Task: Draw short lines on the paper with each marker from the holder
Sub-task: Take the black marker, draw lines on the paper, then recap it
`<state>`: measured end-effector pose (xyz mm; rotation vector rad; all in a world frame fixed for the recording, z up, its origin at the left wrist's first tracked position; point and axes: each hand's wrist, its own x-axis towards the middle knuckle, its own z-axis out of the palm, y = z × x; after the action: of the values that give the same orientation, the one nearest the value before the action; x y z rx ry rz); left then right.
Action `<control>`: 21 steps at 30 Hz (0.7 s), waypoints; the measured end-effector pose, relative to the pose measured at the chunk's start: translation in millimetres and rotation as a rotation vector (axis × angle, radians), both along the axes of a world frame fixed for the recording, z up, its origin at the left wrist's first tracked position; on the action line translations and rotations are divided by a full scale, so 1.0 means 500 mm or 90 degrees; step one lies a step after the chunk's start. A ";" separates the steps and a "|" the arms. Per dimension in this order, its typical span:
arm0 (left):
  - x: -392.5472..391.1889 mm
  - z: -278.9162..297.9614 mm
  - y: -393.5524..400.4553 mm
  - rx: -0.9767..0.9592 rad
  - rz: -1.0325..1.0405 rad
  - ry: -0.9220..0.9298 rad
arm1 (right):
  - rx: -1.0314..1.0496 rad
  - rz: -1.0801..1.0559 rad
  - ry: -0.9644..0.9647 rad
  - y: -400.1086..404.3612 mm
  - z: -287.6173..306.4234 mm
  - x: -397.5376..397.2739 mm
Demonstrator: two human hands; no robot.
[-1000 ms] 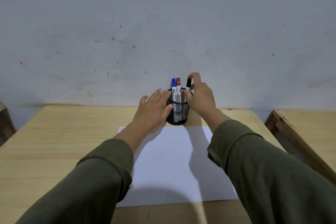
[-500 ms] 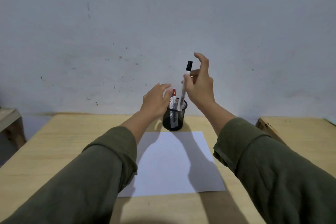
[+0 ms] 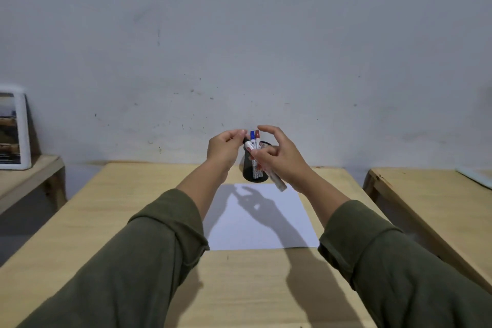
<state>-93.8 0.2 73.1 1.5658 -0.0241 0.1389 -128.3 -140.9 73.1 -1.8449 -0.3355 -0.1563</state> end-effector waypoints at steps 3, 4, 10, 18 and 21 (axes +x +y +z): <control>-0.006 -0.002 0.018 -0.029 0.097 0.047 | 0.020 0.048 0.044 -0.006 0.012 -0.018; -0.009 -0.001 0.024 -0.045 0.126 0.062 | 0.051 0.066 0.062 -0.008 0.015 -0.022; -0.026 0.006 0.037 -0.082 0.152 0.080 | 0.285 0.083 0.086 0.000 0.011 -0.025; -0.041 0.026 0.014 -0.085 0.044 0.018 | 0.447 0.067 0.101 0.023 0.010 -0.027; -0.045 0.023 0.013 -0.147 -0.062 0.008 | 0.497 0.077 0.104 0.018 0.013 -0.028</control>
<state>-116.4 6.6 84.7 1.3318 -0.0716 0.0531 -142.1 -132.1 79.8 -1.0537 -0.2237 -0.0395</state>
